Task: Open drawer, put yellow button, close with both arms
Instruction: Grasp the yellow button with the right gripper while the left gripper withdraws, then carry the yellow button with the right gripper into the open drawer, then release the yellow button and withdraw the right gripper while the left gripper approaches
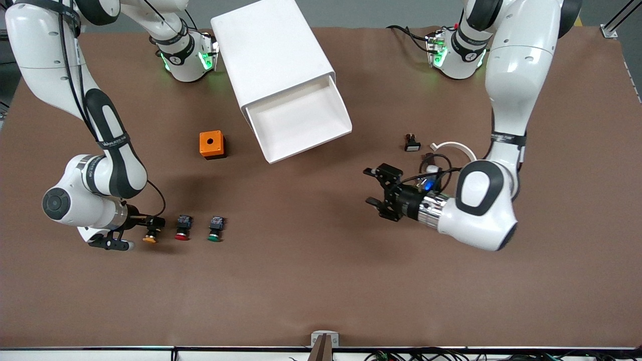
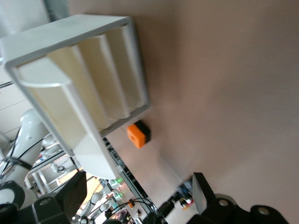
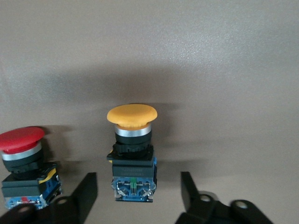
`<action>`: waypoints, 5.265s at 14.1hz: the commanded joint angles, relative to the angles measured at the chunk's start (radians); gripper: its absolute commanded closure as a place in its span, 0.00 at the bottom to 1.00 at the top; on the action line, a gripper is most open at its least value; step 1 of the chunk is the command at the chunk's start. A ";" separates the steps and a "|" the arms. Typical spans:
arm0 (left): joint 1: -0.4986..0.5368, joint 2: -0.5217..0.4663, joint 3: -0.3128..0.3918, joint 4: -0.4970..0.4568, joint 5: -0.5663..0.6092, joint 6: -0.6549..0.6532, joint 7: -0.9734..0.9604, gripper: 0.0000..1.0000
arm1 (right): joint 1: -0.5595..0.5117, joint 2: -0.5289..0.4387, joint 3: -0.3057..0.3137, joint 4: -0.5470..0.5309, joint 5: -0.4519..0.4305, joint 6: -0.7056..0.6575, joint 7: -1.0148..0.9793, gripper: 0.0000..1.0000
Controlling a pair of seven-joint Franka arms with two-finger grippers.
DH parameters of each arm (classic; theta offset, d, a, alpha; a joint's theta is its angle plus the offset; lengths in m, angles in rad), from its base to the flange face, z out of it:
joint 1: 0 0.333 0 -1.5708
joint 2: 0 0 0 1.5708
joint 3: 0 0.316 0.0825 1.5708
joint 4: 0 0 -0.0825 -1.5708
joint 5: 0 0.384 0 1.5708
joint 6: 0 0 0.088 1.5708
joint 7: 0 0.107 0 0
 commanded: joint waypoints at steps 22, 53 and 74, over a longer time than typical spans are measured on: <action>-0.047 -0.209 0.116 -0.013 0.821 0.016 1.045 0.00 | 0.066 -0.162 -0.002 0.043 0.040 -0.239 0.119 0.99; -0.005 -0.301 0.119 -0.086 0.929 0.014 1.621 0.00 | 0.830 -0.442 -0.002 0.041 0.075 -0.333 1.837 0.99; -0.028 -0.194 0.029 -0.080 0.844 0.239 1.655 0.00 | 0.741 -0.388 -0.011 0.146 0.074 -0.420 1.664 0.00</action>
